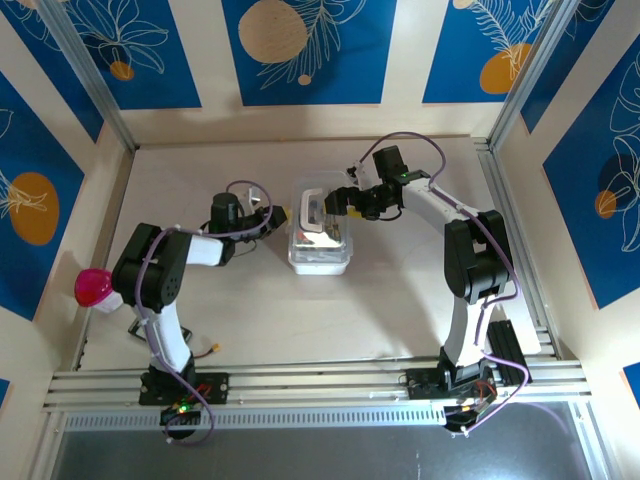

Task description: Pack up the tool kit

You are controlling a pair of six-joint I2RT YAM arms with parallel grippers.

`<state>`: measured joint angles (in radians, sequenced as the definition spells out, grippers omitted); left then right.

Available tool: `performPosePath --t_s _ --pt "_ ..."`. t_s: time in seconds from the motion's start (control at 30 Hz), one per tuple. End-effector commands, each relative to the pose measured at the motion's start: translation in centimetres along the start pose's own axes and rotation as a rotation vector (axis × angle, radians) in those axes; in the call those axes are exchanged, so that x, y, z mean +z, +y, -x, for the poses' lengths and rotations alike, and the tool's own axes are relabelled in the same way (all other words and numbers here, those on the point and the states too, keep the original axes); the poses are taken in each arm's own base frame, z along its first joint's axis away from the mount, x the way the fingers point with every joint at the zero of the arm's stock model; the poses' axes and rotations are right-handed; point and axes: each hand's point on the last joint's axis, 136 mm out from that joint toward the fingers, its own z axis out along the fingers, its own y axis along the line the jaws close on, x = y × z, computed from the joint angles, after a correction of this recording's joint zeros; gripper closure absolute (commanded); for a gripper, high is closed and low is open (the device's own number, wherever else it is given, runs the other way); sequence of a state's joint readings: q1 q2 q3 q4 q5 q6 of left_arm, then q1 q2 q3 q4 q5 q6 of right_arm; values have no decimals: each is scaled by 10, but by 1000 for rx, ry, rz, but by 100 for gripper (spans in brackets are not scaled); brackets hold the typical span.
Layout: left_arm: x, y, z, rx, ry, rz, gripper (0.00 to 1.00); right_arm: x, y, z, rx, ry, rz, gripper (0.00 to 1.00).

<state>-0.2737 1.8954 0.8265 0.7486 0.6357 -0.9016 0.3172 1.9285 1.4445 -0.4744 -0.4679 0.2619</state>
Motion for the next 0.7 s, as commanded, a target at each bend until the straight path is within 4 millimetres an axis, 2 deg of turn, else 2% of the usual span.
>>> performPosePath --t_s 0.0,0.67 --pt "7 12 -22 -40 43 4 66 46 -15 -58 124 190 9 0" --pt "28 16 -47 -79 48 -43 66 62 -5 -66 143 205 44 0"
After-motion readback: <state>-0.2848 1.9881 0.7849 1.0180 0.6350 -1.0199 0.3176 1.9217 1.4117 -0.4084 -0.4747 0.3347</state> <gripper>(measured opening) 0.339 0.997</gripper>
